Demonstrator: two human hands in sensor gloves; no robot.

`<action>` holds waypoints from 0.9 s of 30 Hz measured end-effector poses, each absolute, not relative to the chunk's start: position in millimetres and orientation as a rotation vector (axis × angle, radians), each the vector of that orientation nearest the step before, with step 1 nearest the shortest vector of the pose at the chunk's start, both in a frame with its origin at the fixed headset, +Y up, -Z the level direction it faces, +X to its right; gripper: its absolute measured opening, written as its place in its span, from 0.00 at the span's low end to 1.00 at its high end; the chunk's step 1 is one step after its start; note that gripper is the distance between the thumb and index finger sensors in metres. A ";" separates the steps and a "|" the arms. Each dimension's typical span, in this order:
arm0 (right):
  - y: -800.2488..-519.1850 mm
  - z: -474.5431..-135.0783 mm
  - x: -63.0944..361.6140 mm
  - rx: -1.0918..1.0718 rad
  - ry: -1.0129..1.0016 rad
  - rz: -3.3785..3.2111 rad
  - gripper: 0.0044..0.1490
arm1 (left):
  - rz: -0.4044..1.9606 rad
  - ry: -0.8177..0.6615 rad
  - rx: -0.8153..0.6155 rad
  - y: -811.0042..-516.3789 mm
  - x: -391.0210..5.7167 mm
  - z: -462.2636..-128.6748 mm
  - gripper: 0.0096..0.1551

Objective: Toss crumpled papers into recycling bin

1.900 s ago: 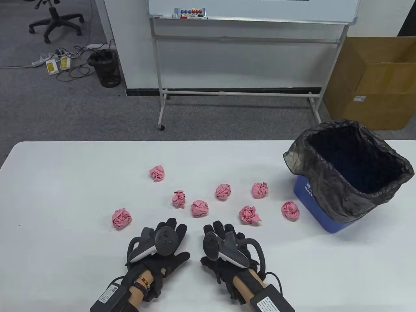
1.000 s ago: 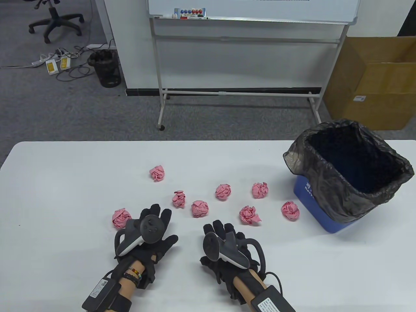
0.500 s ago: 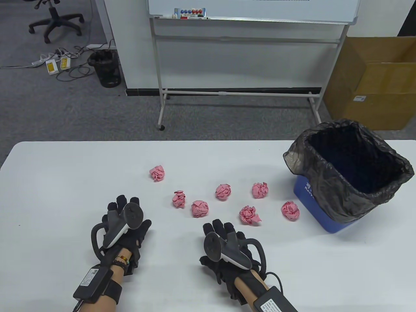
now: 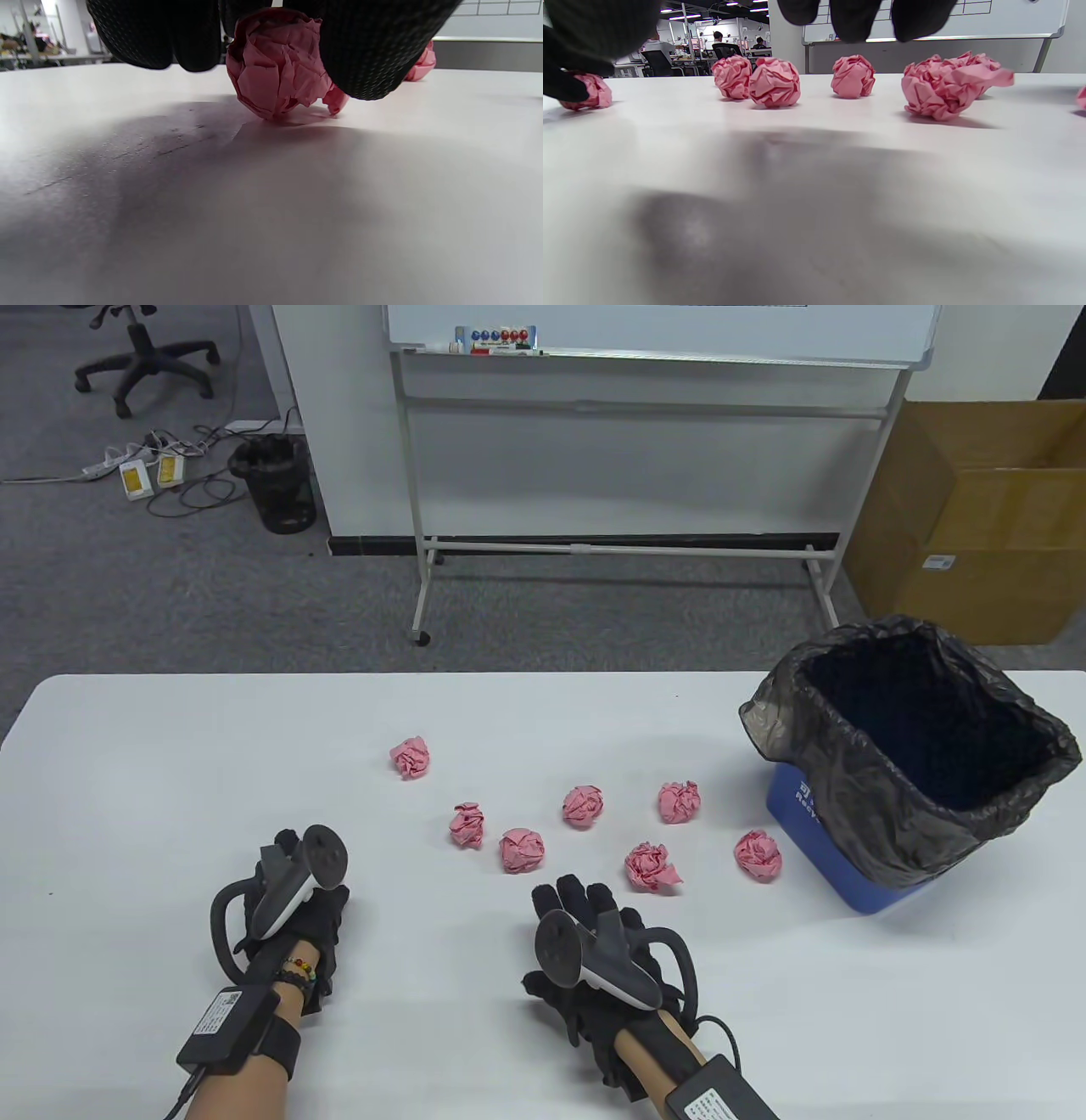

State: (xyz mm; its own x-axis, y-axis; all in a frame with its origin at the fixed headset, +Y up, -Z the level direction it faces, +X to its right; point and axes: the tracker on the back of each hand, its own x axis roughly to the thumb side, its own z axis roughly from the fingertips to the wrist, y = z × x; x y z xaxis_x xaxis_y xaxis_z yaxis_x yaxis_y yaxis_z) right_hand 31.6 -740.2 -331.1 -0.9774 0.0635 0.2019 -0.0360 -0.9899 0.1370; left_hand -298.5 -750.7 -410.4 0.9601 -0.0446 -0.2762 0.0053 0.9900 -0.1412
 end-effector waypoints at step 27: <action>-725.7 -325.7 33.9 0.323 0.097 3.004 0.60 | 0.254 0.038 -0.046 -697.5 -207.3 -368.2 0.40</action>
